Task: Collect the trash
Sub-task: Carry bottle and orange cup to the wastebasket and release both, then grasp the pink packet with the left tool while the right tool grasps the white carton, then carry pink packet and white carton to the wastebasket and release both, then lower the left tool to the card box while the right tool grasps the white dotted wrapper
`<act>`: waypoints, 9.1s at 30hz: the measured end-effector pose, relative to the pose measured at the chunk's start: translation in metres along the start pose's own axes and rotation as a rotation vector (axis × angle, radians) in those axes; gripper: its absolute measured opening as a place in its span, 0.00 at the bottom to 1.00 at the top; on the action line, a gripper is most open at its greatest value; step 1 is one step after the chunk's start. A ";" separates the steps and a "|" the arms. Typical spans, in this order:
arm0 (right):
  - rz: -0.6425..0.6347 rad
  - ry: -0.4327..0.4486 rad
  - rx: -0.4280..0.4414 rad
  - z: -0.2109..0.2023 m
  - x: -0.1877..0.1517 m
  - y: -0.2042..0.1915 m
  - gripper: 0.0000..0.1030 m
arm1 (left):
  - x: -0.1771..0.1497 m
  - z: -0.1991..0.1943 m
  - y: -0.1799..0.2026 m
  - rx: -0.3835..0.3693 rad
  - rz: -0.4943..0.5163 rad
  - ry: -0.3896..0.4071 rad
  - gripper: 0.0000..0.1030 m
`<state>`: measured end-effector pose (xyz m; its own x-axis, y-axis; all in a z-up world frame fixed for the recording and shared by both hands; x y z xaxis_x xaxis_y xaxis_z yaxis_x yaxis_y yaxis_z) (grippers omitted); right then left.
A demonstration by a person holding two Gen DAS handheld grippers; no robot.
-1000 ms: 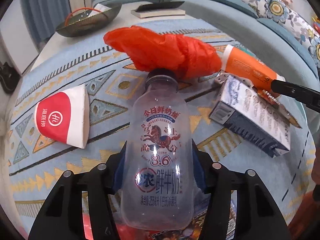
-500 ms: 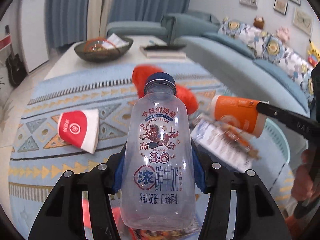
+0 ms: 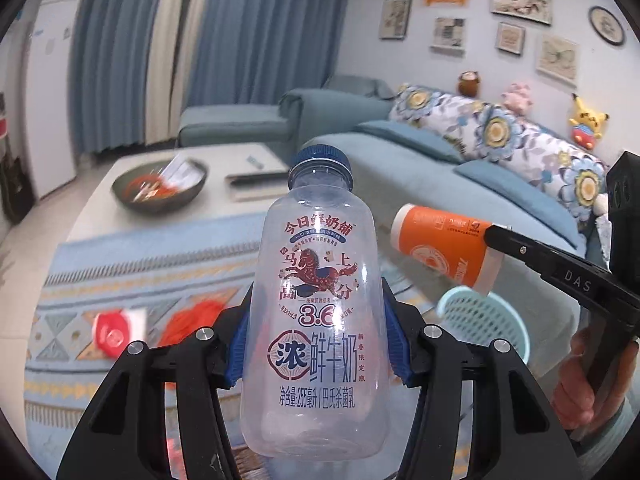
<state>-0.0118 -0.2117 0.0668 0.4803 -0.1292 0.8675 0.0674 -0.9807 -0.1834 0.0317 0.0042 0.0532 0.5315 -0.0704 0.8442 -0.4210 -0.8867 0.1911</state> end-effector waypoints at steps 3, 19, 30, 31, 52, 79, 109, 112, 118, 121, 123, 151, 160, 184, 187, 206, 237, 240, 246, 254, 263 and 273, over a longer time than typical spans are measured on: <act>0.032 0.039 -0.042 -0.029 0.003 0.028 0.02 | 0.004 0.007 0.035 -0.044 0.020 -0.002 0.51; 0.239 -0.066 -0.391 -0.053 -0.052 0.196 0.02 | -0.035 0.131 0.206 -0.233 0.144 -0.179 0.51; 0.349 -0.274 -0.448 -0.007 -0.101 0.246 0.02 | -0.091 0.209 0.239 -0.235 0.166 -0.326 0.51; 0.361 -0.288 -0.459 -0.005 -0.104 0.250 0.02 | -0.095 0.212 0.240 -0.226 0.177 -0.326 0.52; 0.442 -0.283 -0.430 -0.013 -0.107 0.250 0.47 | -0.078 0.181 0.222 -0.214 0.164 -0.249 0.70; -0.097 -0.152 -0.131 0.017 -0.043 -0.017 0.67 | -0.051 -0.055 -0.090 0.307 -0.189 -0.046 0.78; -0.185 -0.456 0.055 0.142 -0.115 -0.079 0.60 | -0.157 -0.007 -0.199 0.221 -0.510 -0.339 0.64; -0.183 -0.469 0.076 0.152 -0.117 -0.082 0.61 | -0.154 -0.004 -0.204 0.207 -0.541 -0.327 0.66; -0.220 -0.496 0.099 0.161 -0.128 -0.098 0.61 | -0.146 0.010 -0.206 0.243 -0.532 -0.311 0.65; -0.237 -0.503 0.091 0.164 -0.132 -0.106 0.61 | -0.142 0.020 -0.198 0.289 -0.469 -0.310 0.61; -0.245 -0.510 0.089 0.168 -0.133 -0.111 0.61 | -0.140 0.024 -0.196 0.297 -0.444 -0.295 0.59; -0.246 -0.142 -0.042 0.060 -0.040 -0.075 0.50 | -0.042 0.009 -0.086 0.035 -0.227 -0.037 0.34; -0.075 -0.060 -0.294 0.012 -0.012 0.050 0.50 | -0.003 0.052 0.035 -0.164 -0.065 -0.018 0.34; 0.363 -0.389 -0.587 0.019 -0.098 0.243 0.51 | -0.077 0.226 0.230 -0.346 0.033 -0.340 0.52; 0.358 -0.388 -0.599 0.018 -0.099 0.244 0.52 | -0.082 0.224 0.231 -0.345 0.047 -0.334 0.65; 0.195 -0.164 -0.529 -0.001 -0.052 0.174 0.54 | -0.040 0.149 0.162 -0.273 -0.018 -0.214 0.66; -0.135 -0.289 -0.142 0.093 -0.085 -0.016 0.56 | -0.165 0.012 -0.107 0.181 0.116 -0.353 0.82; -0.139 -0.318 -0.137 0.102 -0.091 -0.018 0.56 | -0.165 0.016 -0.114 0.172 0.089 -0.337 0.84; -0.130 -0.351 -0.133 0.112 -0.098 -0.015 0.56 | -0.159 0.034 -0.105 0.069 0.097 -0.366 0.84; -0.116 -0.375 -0.105 0.115 -0.102 -0.012 0.56 | -0.164 0.037 -0.092 -0.060 0.148 -0.443 0.87; -0.092 -0.395 0.017 0.136 -0.089 -0.035 0.58 | -0.166 0.037 -0.093 -0.111 0.196 -0.479 0.89; -0.171 -0.498 0.052 0.211 -0.099 -0.085 0.59 | -0.150 0.030 -0.097 -0.124 0.224 -0.439 0.89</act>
<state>0.1198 -0.0843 -0.1007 0.8150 0.1298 0.5647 0.2183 -0.9716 -0.0917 0.0148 0.0871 -0.1066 0.6659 -0.4616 0.5861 -0.6297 -0.7690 0.1099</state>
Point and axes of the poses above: each gripper's, at about its wrist camera, not at the fingertips, and z roughly the way its jaws point, y to its right, x to its top, the point moved 1 cm from there along z, roughly the way its jaws point, and after that the axes turned 4 degrees about -z, right-handed, at the moved point
